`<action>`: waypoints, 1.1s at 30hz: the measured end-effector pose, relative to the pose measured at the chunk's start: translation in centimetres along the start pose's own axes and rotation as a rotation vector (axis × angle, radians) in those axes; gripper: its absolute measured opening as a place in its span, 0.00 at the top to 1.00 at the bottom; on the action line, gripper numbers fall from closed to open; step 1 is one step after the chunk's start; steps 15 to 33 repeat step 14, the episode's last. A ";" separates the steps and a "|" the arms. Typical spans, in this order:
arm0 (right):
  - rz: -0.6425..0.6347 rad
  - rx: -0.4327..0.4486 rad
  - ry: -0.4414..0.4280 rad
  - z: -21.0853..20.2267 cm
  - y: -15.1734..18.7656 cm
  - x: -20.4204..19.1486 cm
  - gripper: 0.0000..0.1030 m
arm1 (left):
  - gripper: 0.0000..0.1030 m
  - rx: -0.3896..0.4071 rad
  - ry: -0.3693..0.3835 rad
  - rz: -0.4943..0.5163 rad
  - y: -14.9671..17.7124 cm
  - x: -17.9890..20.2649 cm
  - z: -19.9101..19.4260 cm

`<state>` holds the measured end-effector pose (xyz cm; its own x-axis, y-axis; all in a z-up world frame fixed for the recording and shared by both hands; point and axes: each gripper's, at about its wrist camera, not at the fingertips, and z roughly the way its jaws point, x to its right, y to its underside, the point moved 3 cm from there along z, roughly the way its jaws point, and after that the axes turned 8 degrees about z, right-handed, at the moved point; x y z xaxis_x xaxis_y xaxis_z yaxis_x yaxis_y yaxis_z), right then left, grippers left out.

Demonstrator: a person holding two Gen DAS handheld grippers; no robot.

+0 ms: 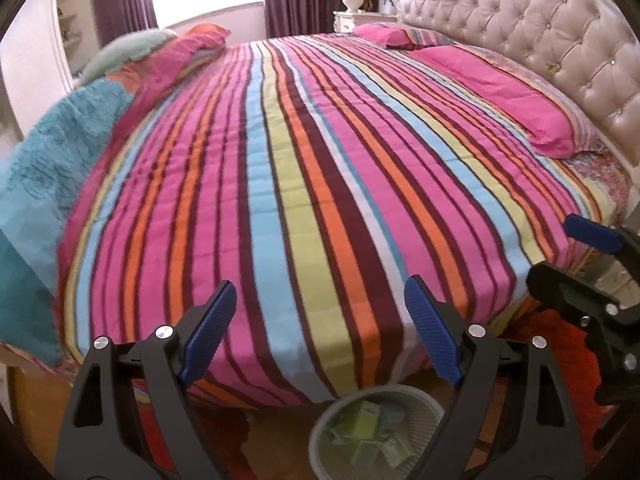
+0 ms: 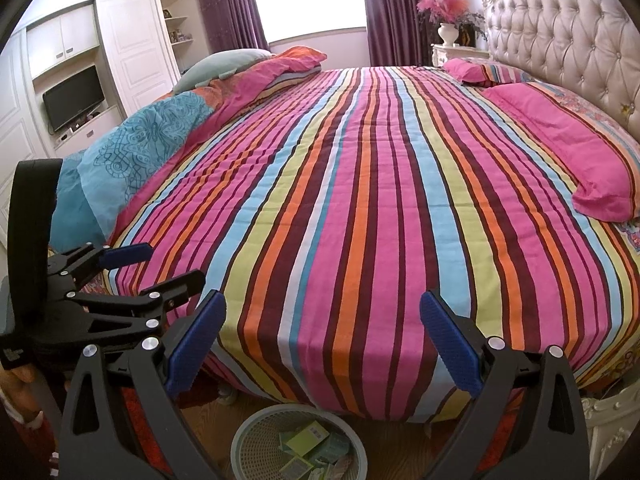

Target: Collect trash

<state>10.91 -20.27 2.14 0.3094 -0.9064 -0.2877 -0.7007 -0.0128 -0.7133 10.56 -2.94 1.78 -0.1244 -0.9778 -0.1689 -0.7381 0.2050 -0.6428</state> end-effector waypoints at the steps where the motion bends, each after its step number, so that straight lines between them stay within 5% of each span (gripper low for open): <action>1: 0.001 0.000 0.001 0.0 0.0 0.0 0.10 | 0.19 0.002 -0.009 0.006 0.0 0.0 -0.1; 33: 0.001 0.000 -0.001 0.0 0.0 0.0 0.10 | 0.19 0.018 0.003 0.008 -0.2 0.0 -0.9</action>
